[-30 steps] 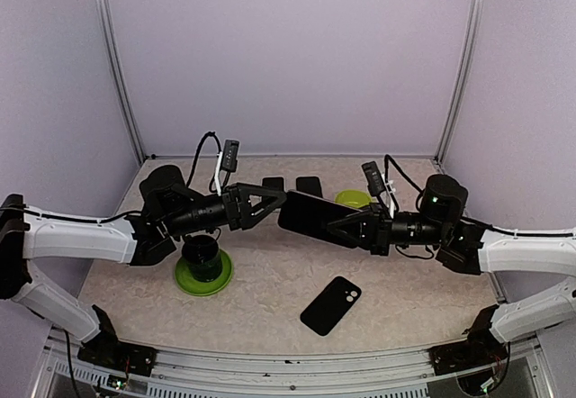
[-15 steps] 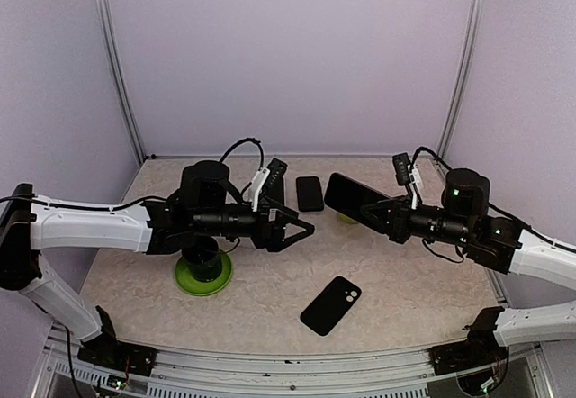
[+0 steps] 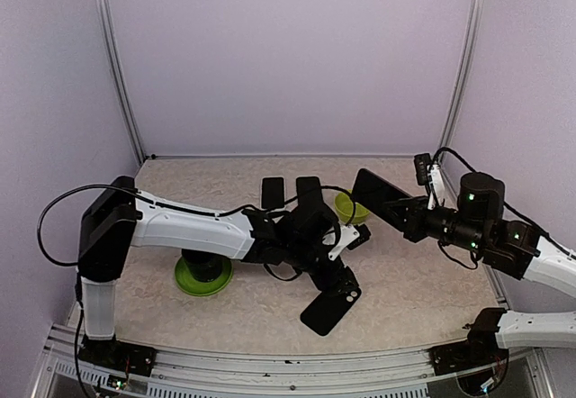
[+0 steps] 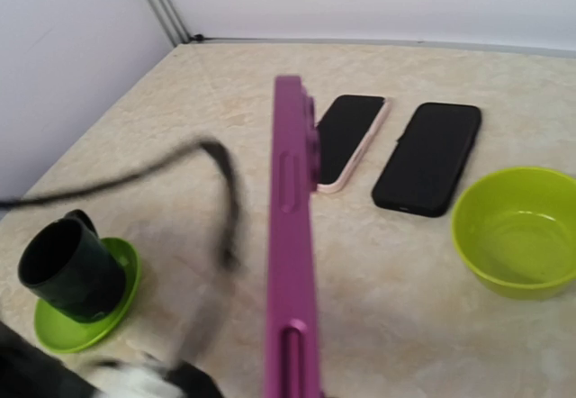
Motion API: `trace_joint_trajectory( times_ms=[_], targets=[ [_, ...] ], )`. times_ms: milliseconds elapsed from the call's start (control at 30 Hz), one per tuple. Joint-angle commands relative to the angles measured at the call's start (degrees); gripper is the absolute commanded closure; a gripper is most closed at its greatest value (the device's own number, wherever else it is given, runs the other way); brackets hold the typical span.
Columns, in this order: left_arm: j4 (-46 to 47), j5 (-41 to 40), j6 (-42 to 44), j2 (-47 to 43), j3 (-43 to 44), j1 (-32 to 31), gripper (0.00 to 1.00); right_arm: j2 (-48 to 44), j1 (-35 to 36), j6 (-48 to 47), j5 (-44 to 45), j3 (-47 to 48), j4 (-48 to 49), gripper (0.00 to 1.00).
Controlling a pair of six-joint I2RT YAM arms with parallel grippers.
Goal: Put the phone into the phone case
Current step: Pick up the phone case from the center of the board.
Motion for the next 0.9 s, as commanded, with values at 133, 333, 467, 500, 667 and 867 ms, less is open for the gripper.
trace_joint_trajectory(
  times_ms=[133, 333, 467, 500, 667, 867],
  targets=[
    [-8.8, -5.3, 3.5, 7.3, 6.6, 0.2, 0.34, -2.4, -0.5, -0.7, 2.5, 2.6, 0.7, 1.0],
    [-10.6, -8.8, 3.9, 10.0, 8.6, 0.2, 0.46, -1.9, -0.5, -1.1, 2.3, 2.9, 1.1, 1.0],
    [-10.7, -10.3, 3.4, 11.1, 9.4, 0.3, 0.58, -1.2, -0.5, -1.2, 2.0, 3.1, 1.2, 1.0],
    [-11.0, -10.5, 3.4, 11.3, 9.7, 0.3, 0.61, -1.1, -0.5, -1.2, 2.0, 3.2, 1.3, 1.0],
    [-11.8, -11.4, 3.1, 12.7, 10.6, 0.3, 0.74, -0.7, -0.5, -1.3, 2.2, 3.3, 1.6, 1.0],
    [-11.3, -14.3, 1.1, 12.8, 10.6, 0.6, 0.82, -0.7, -0.5, -1.1, 2.0, 2.6, 1.9, 1.0]
  ],
)
